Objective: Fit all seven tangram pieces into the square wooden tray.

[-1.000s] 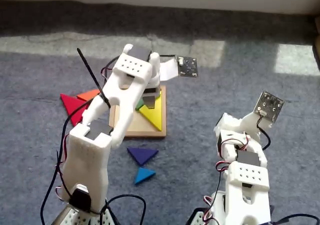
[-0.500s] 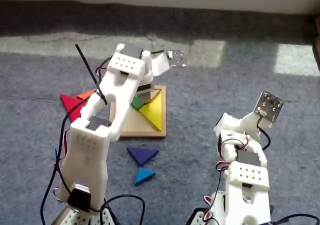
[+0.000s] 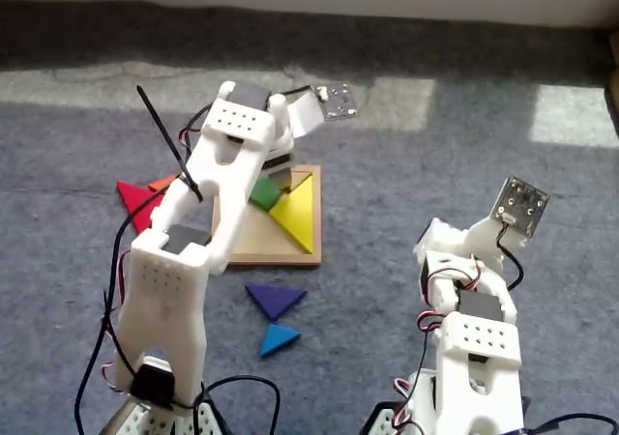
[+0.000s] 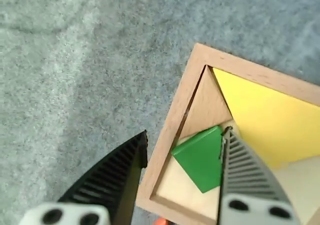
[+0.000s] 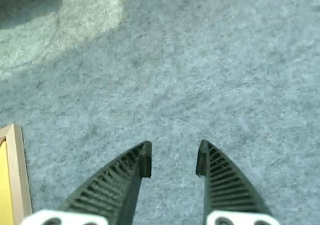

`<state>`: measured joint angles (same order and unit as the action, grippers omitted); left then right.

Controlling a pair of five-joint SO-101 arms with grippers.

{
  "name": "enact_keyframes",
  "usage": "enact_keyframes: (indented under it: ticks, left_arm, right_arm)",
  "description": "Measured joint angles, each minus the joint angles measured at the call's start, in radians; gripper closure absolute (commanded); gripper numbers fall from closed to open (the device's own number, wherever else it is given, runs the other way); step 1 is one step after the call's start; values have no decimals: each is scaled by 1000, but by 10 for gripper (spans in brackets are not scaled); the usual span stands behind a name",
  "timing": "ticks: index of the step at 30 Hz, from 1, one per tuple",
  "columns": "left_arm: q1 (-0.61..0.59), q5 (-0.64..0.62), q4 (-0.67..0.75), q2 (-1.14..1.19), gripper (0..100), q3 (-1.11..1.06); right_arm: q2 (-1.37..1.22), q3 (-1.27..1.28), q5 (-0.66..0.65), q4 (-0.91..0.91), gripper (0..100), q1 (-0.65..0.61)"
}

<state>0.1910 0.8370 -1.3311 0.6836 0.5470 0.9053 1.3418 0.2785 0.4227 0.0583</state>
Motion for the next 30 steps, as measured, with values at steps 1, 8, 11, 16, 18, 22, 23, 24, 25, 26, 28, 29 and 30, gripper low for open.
enact_keyframes:
  ticks: [1,8,11,16,18,22,23,24,25,26,28,29,30]
  left_arm:
    - [0,-2,-17,-9,765,0]
    - [-38,-2,-75,-86,765,0]
    - [-87,-2,-75,-87,765,0]
    - [-117,-2,-75,-58,765,-31]
    - [-117,-2,-75,-28,765,-31]
    - [-117,-2,-48,21,765,-31]
    - [-117,-2,-38,31,765,-31]
    - [-117,-2,-34,37,765,-31]
    - [-115,-6,-29,40,765,-29]
    - [-104,-20,-28,43,764,-29]
    - [-84,-55,-26,46,764,-29]
    - [-72,-68,-25,46,765,-29]
    - [-57,-75,-23,46,765,-29]
  right_arm:
    - [0,0,0,0,839,0]
    - [0,0,0,0,839,0]
    - [0,0,0,0,839,0]
    - [0,0,0,0,839,0]
    - [0,0,0,0,839,0]
    - [0,0,0,0,839,0]
    - [0,0,0,0,839,0]
    - [0,0,0,0,839,0]
    - [0,0,0,0,839,0]
    - [0,0,0,0,839,0]
    - [0,0,0,0,839,0]
    - [0,0,0,0,839,0]
    - [0,0,0,0,839,0]
